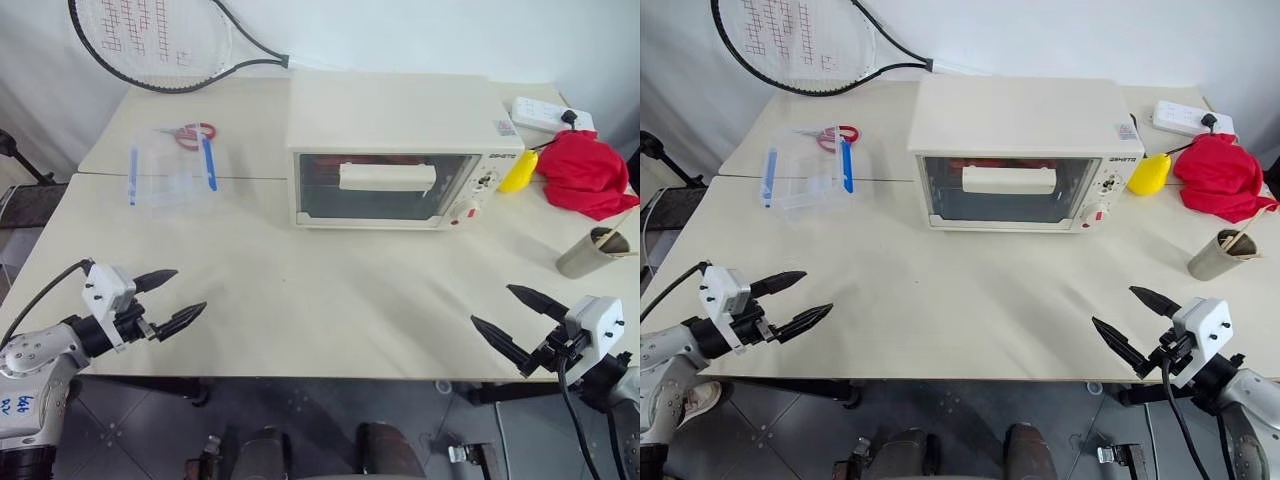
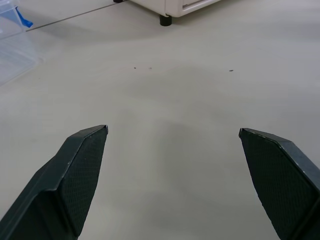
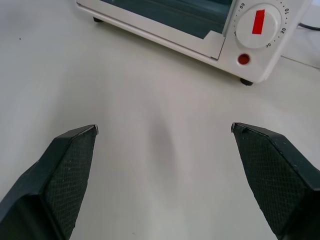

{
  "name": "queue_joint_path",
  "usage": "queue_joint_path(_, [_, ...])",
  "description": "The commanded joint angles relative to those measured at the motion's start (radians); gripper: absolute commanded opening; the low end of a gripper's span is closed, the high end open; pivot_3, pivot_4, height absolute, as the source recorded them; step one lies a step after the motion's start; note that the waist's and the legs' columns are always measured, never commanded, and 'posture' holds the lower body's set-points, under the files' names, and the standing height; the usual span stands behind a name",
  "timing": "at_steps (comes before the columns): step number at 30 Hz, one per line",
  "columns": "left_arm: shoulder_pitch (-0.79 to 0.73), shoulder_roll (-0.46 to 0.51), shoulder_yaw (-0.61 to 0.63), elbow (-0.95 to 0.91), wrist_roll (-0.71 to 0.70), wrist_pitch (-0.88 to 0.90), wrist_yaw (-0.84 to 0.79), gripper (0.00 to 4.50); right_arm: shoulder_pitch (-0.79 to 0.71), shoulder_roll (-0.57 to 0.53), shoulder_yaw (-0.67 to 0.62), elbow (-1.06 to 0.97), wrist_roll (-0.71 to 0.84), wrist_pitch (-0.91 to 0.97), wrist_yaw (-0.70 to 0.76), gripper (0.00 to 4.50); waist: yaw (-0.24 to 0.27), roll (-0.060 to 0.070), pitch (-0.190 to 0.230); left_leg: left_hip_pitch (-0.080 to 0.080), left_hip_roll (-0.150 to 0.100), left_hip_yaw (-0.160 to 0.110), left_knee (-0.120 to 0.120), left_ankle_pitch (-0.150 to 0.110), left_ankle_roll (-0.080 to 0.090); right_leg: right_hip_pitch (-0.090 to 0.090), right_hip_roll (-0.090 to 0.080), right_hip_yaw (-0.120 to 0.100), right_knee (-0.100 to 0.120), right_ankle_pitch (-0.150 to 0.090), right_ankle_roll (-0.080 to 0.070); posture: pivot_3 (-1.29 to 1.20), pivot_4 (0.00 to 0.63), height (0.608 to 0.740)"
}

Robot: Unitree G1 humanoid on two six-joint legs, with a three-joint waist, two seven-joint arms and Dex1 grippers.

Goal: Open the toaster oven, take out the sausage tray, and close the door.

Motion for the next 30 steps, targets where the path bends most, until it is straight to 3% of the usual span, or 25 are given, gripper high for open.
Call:
queue_joint_path(1, [-0.084,-0.015,0.035,-0.085,-0.188,0.128,0.008,4.45,-0.107,0.011,0.043,-0.053,0.101,0.083,-0.025,4.5,-0.001,0.0,0.0,0.0,0.0,0.0,0.0,0.0,0.0,0.0,0.0,0.0,0.0,0.0,0.0,0.0,0.15,0.74])
queue_joint_path(3, [-0.154,-0.018,0.064,-0.136,-0.403,0.281,-0.004,4.45,-0.187,0.006,0.084,-0.091,0.172,0.172,-0.04,4.5,-0.001,-0.001,0.0,0.0,0.001,0.0,0.002,0.0,0.0,0.0,-0.001,0.0,0.001,0.0,0.0,0.0,0.15,0.74])
queue_joint_path(5, [-0.213,0.016,0.043,-0.169,-0.506,0.408,-0.012,4.45,-0.277,0.004,0.124,-0.115,0.234,0.256,-0.067,4.5,-0.002,-0.001,0.0,-0.001,0.001,-0.003,0.002,0.001,-0.002,0.0,-0.003,-0.002,0.002,0.002,-0.002,0.0,0.15,0.74])
queue_joint_path(11, [-0.3,0.042,-0.037,-0.222,-0.467,0.417,-0.055,4.45,-0.541,0.041,0.205,0.001,0.249,0.354,-0.123,4.5,-0.005,0.002,-0.001,-0.002,-0.003,-0.002,0.0,0.001,0.0,-0.001,-0.002,-0.005,0.0,0.002,-0.002,0.0,0.15,0.74])
queue_joint_path(19, [-0.293,0.038,-0.053,-0.201,-0.4,0.372,-0.088,4.45,-0.718,0.056,0.271,0.189,0.146,0.289,-0.042,4.5,-0.003,0.002,0.0,-0.003,-0.003,-0.001,0.002,0.0,0.0,-0.001,0.002,-0.004,0.0,0.002,-0.002,0.0,0.15,0.74])
queue_joint_path(25, [-0.24,0.025,-0.041,-0.235,-0.386,0.361,-0.079,4.45,-0.774,0.066,0.27,0.264,0.109,0.235,0.014,4.5,-0.012,0.002,0.0,-0.003,-0.001,-0.001,0.002,0.001,0.0,-0.001,0.004,-0.004,0.001,0.002,-0.002,0.0,0.15,0.74])
queue_joint_path(30, [-0.217,0.03,-0.03,-0.246,-0.398,0.37,-0.067,4.45,-0.737,0.016,0.283,0.18,0.14,0.244,0.147,4.5,-0.014,0.002,0.0,-0.003,-0.001,-0.002,0.002,0.001,0.0,-0.001,0.003,-0.004,0.0,0.002,-0.002,0.0,0.15,0.74])
